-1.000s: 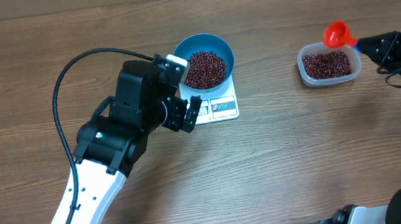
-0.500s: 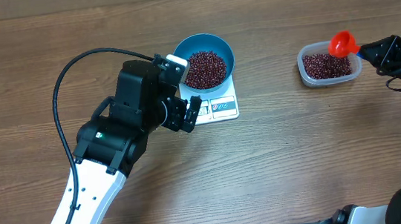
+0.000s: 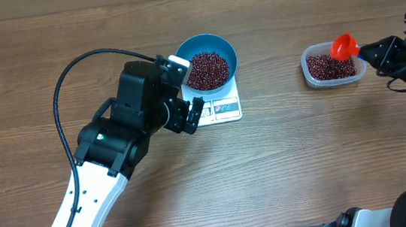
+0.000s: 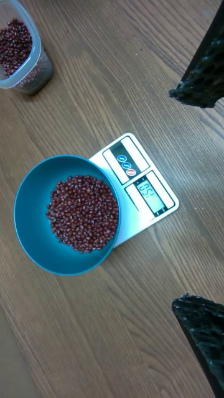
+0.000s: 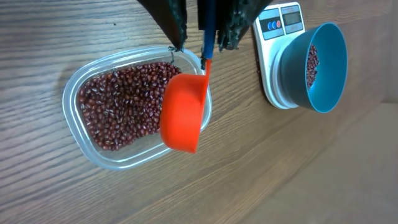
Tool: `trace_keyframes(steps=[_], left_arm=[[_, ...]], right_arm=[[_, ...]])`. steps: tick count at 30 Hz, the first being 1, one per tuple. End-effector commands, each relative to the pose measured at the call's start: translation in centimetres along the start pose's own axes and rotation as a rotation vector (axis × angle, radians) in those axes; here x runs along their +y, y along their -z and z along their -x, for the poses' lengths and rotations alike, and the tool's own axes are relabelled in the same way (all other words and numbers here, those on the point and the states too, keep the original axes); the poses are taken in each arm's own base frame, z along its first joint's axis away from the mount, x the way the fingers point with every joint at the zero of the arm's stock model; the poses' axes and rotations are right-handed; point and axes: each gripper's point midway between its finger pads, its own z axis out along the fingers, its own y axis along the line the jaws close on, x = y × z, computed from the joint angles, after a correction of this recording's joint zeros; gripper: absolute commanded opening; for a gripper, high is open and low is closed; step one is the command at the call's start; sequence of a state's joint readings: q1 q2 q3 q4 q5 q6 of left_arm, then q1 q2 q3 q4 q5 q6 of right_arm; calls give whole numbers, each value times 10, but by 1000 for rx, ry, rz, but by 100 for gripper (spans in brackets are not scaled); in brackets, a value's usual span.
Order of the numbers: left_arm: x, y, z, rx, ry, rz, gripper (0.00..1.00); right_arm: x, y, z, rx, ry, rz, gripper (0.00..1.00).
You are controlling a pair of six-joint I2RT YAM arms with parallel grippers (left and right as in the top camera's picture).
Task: Scoop item into bowl and weigh 150g on scale
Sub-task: 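Lower the red scoop into the bean tub with the right gripper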
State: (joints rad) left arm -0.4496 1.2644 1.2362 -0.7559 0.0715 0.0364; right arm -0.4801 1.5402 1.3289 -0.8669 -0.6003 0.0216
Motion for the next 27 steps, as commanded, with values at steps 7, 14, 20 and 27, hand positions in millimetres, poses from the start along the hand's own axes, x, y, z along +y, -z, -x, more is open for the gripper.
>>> trace_keyframes(steps=[7, 14, 20, 27], left_arm=[[0, -3, -3, 11, -12, -4, 100], [1, -3, -3, 11, -12, -4, 100], [0, -3, -3, 11, -12, -4, 100], [0, -3, -3, 11, -12, -4, 100]], right_arm=[[-7, 5, 2, -3, 98, -93, 4], [-8, -5, -9, 76, 473, -189, 3], [4, -13, -13, 106, 638, -204, 4], [-8, -14, -11, 176, 853, -389, 4]])
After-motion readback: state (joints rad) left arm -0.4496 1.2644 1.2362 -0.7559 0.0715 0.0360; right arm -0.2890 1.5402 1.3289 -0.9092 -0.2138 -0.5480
